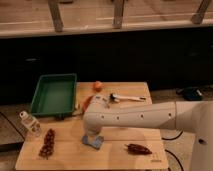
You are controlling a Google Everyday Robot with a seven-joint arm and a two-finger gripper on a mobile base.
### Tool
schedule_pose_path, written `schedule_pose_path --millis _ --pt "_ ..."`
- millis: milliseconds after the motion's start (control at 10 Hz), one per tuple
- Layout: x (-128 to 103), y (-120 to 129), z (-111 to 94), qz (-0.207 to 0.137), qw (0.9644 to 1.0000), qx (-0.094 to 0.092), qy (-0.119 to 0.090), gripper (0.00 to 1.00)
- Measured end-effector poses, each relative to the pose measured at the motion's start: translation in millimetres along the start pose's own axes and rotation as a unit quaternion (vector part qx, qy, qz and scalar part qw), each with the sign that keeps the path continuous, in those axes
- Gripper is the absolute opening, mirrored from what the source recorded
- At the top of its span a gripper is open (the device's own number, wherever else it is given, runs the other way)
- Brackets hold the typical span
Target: Wipe tray with sponge
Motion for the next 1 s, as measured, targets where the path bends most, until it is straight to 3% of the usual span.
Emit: schedule_pose_path --millis 300,500,600,700,1000 --pt "-2 -1 6 0.025 0.9997 -0.003 0.0 0.8" --pt "-4 -2 -5 0.078 0.9969 -0.001 0.008 0.8" --pt "-4 -1 -4 0.103 0.9946 0.0 0.01 0.8" --pt "0 -1 1 0.145 0.9893 0.007 0.014 0.8" --pt "9 2 19 0.189 0.9817 0.012 0.015 0.8"
